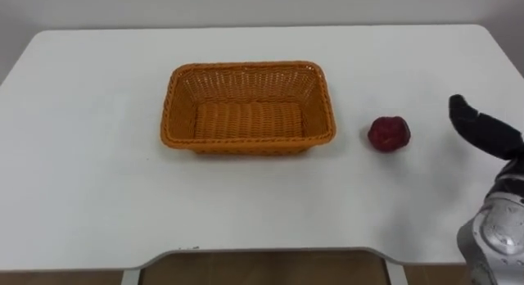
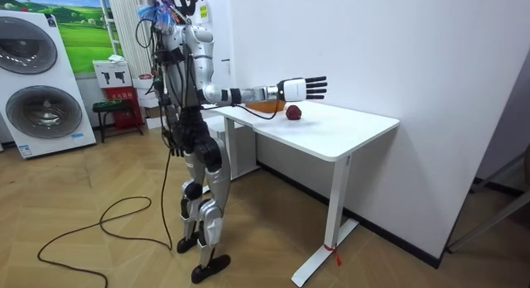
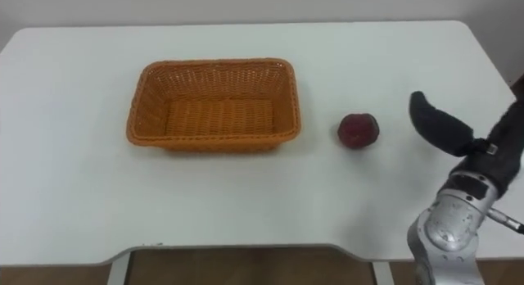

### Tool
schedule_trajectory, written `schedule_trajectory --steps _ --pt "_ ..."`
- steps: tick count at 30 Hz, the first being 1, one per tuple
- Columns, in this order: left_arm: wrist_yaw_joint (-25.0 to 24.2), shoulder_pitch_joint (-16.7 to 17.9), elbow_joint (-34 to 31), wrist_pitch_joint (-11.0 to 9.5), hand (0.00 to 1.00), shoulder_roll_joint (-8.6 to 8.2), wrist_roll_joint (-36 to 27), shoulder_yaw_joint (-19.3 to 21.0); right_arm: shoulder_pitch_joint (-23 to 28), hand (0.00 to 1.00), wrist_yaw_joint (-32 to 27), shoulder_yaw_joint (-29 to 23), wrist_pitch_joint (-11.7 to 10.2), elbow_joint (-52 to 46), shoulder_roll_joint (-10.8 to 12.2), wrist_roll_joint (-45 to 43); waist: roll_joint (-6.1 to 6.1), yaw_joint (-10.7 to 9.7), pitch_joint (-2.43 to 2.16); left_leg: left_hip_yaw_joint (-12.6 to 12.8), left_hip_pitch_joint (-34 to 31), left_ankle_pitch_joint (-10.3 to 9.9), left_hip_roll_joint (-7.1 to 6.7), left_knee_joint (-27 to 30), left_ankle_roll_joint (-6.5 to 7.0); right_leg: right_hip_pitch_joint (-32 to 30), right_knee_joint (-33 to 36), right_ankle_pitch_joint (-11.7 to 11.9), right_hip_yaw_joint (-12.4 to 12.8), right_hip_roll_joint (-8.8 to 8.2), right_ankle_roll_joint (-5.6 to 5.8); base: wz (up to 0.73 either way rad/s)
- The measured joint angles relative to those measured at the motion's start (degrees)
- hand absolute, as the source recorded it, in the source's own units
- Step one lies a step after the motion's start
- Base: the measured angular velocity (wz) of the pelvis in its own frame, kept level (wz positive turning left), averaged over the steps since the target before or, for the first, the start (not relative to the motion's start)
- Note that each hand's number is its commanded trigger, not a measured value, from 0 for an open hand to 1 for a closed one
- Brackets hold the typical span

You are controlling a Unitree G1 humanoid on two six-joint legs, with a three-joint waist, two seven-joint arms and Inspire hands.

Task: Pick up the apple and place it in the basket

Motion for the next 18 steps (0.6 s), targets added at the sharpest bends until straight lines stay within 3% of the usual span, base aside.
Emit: schedule_trajectory --steps 7,12,18 --pt "-0.9 0.2 -0.7 -0.1 0.00 0.06 0.2 0.0 -0.4 0.00 8.3 0.8 1.2 0.5 -0.1 -2.0 -0.50 1.4 -0.18 -0.1 0.2 0.0 -0.04 -0.1 0.00 0.4 -0.9 0.1 -0.2 -0.01 -0.03 0.00" --pt "-1.7 0.5 -0.9 -0.1 0.00 0.23 0.2 0.0 -1.5 0.00 12.2 0.7 1.2 1.3 -0.1 -2.3 -0.81 1.6 0.27 -0.2 0.5 0.0 0.10 0.0 -0.02 1.2 -1.7 0.5 -0.7 0.01 -0.10 0.02" --pt "-3.7 0.8 -2.4 -1.1 0.00 0.27 0.3 0.0 -2.2 0.00 16.0 0.7 1.2 3.3 -0.6 -4.8 -0.93 1.5 0.28 -0.6 -0.2 0.0 0.07 0.4 -0.01 1.2 -1.6 0.8 -1.1 0.00 -0.05 0.03"
